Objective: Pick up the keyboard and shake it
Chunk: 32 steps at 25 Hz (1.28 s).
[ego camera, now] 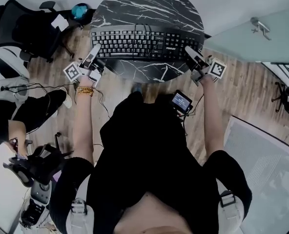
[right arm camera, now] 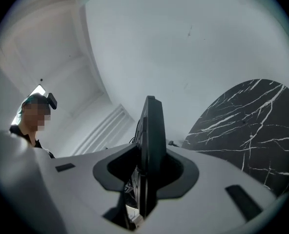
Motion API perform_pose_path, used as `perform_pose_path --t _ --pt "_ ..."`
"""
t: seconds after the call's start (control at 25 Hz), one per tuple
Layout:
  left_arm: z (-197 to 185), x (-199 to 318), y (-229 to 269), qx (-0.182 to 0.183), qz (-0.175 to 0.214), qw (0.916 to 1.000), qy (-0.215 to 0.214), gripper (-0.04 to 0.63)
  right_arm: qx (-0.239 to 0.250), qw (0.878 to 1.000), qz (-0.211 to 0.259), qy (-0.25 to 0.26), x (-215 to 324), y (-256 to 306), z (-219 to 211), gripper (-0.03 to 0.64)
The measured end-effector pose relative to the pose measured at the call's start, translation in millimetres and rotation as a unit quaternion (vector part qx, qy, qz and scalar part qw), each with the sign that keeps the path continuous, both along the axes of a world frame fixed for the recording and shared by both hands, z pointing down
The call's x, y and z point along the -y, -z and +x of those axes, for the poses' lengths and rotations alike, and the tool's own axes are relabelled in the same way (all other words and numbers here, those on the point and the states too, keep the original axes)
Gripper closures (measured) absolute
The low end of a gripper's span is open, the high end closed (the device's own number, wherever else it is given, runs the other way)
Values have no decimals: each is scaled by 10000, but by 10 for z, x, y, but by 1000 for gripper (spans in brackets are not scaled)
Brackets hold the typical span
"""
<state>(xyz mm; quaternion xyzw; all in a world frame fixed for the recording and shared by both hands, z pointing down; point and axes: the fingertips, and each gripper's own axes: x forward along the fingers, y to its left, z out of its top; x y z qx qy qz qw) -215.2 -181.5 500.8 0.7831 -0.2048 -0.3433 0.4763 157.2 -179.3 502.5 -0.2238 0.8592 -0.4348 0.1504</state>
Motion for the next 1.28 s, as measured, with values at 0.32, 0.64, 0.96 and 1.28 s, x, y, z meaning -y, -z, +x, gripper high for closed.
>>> perform_pose_path --t 0.32,0.64,0.96,1.28 --pt "70 -189 343 769 1301 9855 -774 514 -394 9910 1131 593 -134 395 16 492" --pt "-54 -457 994 1524 3678 9130 -890 506 -2380 8869 3493 1866 -521 741 -178 503" --pt "198 -545 1174 3476 4570 8002 -1729 508 -3287 8197 4377 1684 -598 997 -193 509" --pt "347 -462 492 5962 4768 5998 -2396 509 -5057 6898 4845 1836 -537 805 -169 516"
